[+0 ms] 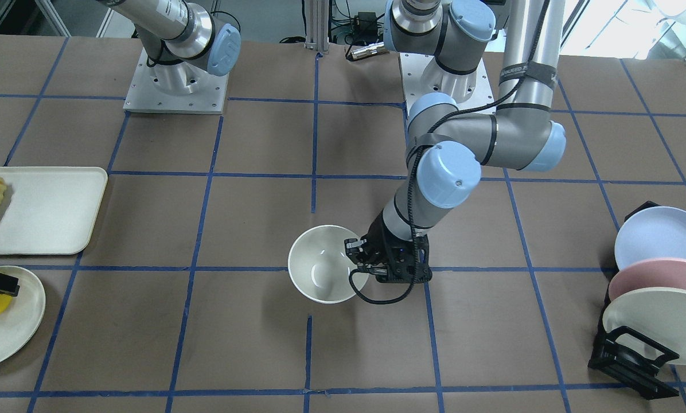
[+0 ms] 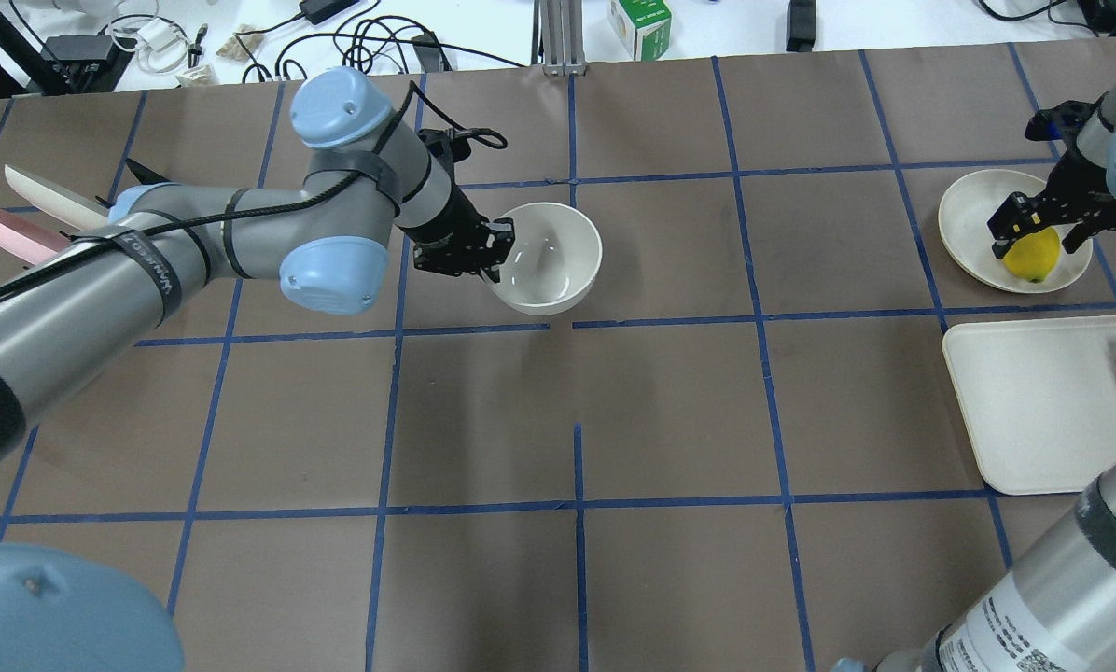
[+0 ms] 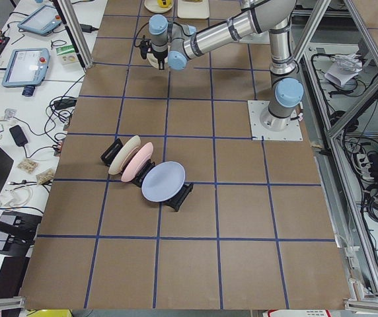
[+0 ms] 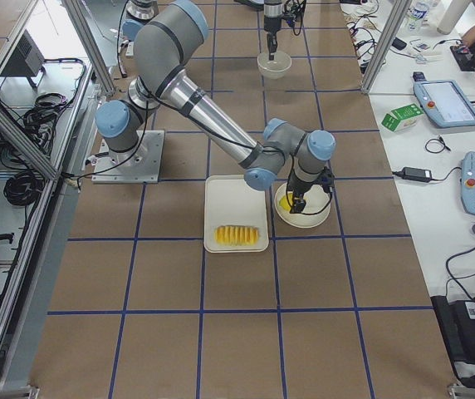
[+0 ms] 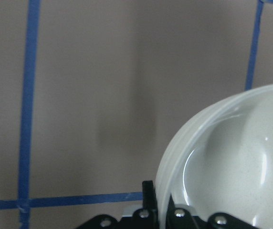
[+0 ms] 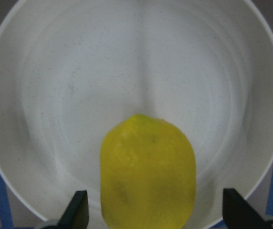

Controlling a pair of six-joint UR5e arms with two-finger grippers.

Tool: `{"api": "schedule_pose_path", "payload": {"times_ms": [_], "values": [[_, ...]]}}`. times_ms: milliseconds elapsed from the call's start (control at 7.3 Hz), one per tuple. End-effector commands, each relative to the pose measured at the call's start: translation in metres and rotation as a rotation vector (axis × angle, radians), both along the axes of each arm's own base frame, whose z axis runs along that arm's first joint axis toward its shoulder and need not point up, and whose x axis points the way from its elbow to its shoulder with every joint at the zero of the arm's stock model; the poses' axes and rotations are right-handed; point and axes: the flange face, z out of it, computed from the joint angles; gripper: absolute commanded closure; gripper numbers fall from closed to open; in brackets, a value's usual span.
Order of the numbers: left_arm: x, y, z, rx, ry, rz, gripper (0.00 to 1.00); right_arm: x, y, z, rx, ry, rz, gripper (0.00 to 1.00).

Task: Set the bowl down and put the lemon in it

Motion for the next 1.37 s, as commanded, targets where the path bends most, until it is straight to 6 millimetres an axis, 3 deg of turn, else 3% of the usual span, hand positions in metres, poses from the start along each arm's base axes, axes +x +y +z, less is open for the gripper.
{"api": "schedule_pose_path", "payload": {"times_ms": [0,137,274,411,548,685,822,1096,1233], "values": [[-0.028,0.024,-0.020,-0.025,-0.012,-0.005,1.00,-0.005,-0.010,0.000,-0.013,-0.004,0.015,0.48],[-0.028,0.027,-0.024,-0.021,-0.013,-0.005,1.00,-0.005,-0.010,0.006,-0.005,-0.006,0.013,0.81],[-0.027,0.032,-0.031,-0.003,-0.020,-0.007,1.00,-0.002,-0.005,0.015,0.020,-0.020,0.012,1.00],[-0.025,0.034,-0.034,0.003,-0.029,-0.005,1.00,0.004,0.004,0.039,0.032,-0.028,0.006,1.00],[-0.020,0.033,-0.039,-0.003,-0.096,0.000,0.86,0.015,0.009,0.061,0.037,-0.035,0.005,1.00],[-0.018,0.031,-0.039,-0.007,-0.105,0.016,0.39,0.031,0.016,0.087,0.042,-0.045,0.006,1.00],[-0.017,0.024,-0.025,-0.033,-0.092,0.023,0.17,0.068,0.016,0.104,0.059,-0.040,-0.029,1.00],[-0.010,0.016,0.015,-0.047,-0.100,0.023,0.05,0.169,0.027,0.149,0.086,-0.012,-0.134,1.00],[-0.003,0.017,0.051,-0.038,-0.108,0.028,0.04,0.222,0.030,0.159,0.079,0.012,-0.171,1.00]]}}
